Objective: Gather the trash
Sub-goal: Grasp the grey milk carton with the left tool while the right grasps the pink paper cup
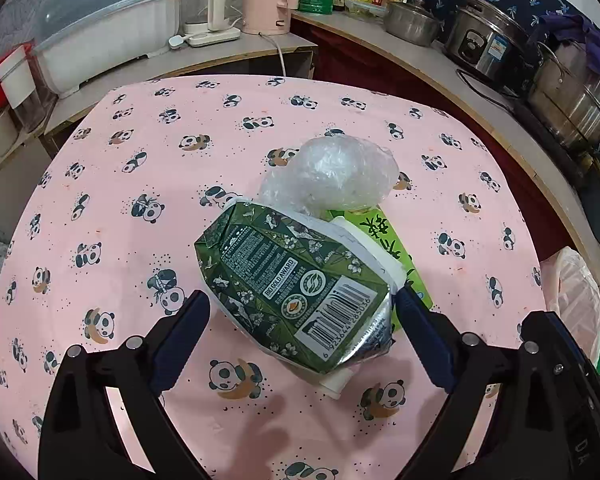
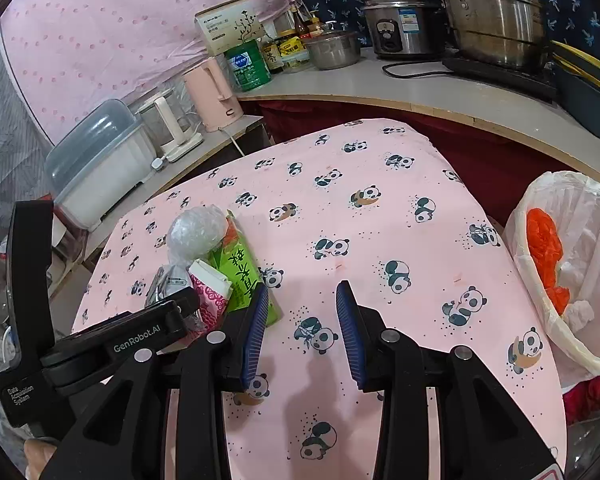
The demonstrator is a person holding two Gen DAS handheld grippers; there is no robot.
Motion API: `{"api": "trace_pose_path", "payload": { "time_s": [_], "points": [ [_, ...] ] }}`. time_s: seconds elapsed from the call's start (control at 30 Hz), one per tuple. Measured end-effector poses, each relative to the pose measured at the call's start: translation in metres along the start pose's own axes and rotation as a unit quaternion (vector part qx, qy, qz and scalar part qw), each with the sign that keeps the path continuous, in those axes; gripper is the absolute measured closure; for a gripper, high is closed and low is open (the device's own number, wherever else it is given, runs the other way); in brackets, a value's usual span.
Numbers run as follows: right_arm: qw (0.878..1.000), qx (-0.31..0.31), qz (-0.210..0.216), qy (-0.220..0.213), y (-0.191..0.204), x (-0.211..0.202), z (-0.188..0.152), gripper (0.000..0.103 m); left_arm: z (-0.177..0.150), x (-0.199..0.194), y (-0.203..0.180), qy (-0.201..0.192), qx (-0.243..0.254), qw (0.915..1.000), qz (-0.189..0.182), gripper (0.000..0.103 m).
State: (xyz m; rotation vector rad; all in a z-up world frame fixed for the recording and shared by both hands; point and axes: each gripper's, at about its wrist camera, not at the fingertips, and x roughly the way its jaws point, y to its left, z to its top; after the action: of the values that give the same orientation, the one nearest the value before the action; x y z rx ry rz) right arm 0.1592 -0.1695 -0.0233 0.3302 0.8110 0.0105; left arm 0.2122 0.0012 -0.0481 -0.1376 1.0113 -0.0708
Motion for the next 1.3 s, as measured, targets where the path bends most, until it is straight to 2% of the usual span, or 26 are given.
{"api": "trace_pose_path", "payload": {
  "time_s": [0.13,0.37,0.53,0.6,0.67,0.8,0.87,0.9,1.0,1.1,1.27,1.3],
  "points": [
    [1.0,-0.002,-0.001,0.003,0.001,0.004,-0.001,0.068,-0.003,-0.004,0.011,-0.001,-0.014,0.9996,-0.023,0.013],
    [1.0,-0.002,-0.001,0.006,0.004,0.007,-0.001,0.068,0.0,0.0,0.008,0.001,-0.021,0.9996,-0.017,0.013],
    [1.0,-0.009,0.001,0.004,0.01,0.007,0.001,0.068,0.001,0.001,0.018,0.005,-0.031,0.9991,-0.029,0.016],
    [1.0,-0.01,0.002,0.004,0.011,0.007,0.001,0.068,0.0,-0.004,0.022,0.0,-0.027,0.9989,-0.038,0.026],
    [1.0,-0.009,0.004,0.005,0.014,0.008,0.001,0.068,0.0,-0.011,0.024,-0.001,-0.015,0.9987,-0.049,0.041],
    [1.0,-0.013,0.01,0.006,0.022,0.008,-0.001,0.068,-0.002,-0.024,0.022,-0.01,0.002,0.9982,-0.059,0.056],
    [1.0,-0.018,0.014,0.007,0.028,0.007,-0.002,0.068,-0.002,-0.031,0.025,-0.015,0.006,0.9974,-0.07,0.075],
    [1.0,-0.02,0.015,0.007,0.03,0.006,-0.004,0.068,-0.002,-0.033,0.027,-0.013,0.005,0.9969,-0.077,0.079],
    [0.999,-0.024,0.02,0.009,0.038,0.005,-0.007,0.068,-0.006,-0.038,0.037,-0.008,0.003,0.9969,-0.078,0.079],
    [0.999,-0.029,0.025,0.012,0.046,0.005,-0.011,0.068,-0.012,-0.04,0.051,-0.012,0.0,0.9976,-0.068,0.073],
    [0.999,-0.037,0.032,0.016,0.059,0.006,-0.016,0.068,-0.02,-0.047,0.073,-0.017,-0.011,0.9991,-0.037,0.051],
    [0.999,-0.039,0.033,0.016,0.061,0.006,-0.017,0.068,-0.021,-0.047,0.077,-0.014,-0.015,0.9993,-0.031,0.05]
  ]
}}
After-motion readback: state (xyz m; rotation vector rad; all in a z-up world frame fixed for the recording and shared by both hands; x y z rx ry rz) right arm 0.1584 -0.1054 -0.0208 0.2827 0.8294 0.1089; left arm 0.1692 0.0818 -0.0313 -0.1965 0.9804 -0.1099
